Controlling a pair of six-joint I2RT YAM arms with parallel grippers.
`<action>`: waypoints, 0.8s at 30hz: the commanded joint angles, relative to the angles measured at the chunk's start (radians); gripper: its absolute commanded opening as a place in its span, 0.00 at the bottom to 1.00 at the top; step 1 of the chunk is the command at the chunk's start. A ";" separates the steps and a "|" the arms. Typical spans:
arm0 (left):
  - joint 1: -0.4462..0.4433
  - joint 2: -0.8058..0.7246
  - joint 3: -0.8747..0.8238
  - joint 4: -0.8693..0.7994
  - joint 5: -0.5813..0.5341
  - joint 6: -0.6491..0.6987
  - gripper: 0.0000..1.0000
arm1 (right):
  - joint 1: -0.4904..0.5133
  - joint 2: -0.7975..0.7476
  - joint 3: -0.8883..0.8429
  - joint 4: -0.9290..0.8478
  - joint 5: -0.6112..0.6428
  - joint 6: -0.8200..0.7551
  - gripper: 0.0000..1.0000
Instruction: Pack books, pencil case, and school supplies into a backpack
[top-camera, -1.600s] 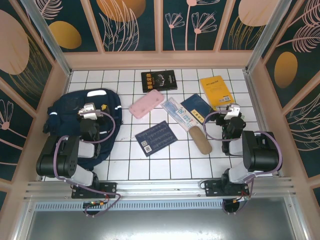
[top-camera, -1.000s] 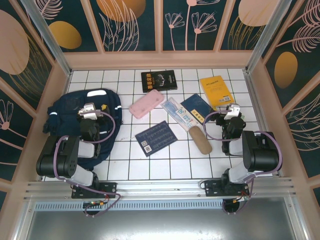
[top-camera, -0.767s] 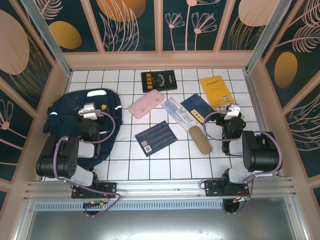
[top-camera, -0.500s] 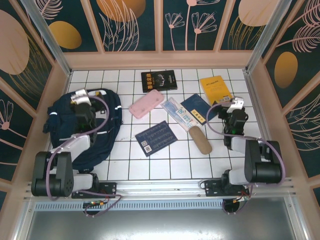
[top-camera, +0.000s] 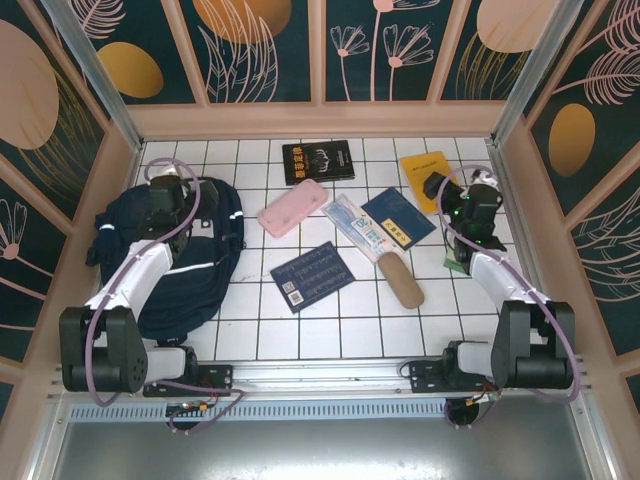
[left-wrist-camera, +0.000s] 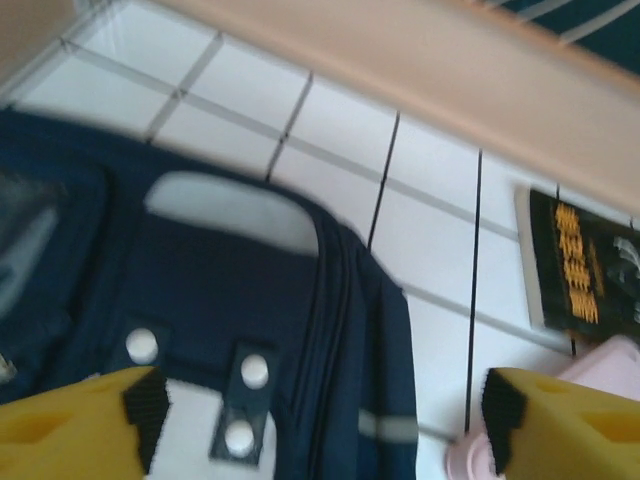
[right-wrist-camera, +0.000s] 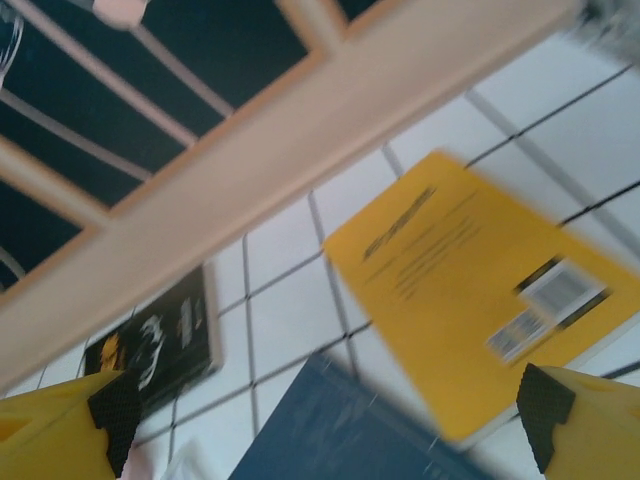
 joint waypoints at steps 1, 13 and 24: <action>-0.005 0.051 0.008 -0.133 0.116 -0.018 0.76 | 0.107 0.005 0.023 -0.067 -0.011 0.021 0.99; -0.071 0.338 0.231 -0.226 0.003 0.023 0.73 | 0.412 0.134 0.105 -0.122 0.061 -0.011 0.99; -0.104 0.742 0.640 -0.431 -0.140 0.005 0.62 | 0.503 0.197 0.149 -0.174 0.123 -0.002 0.99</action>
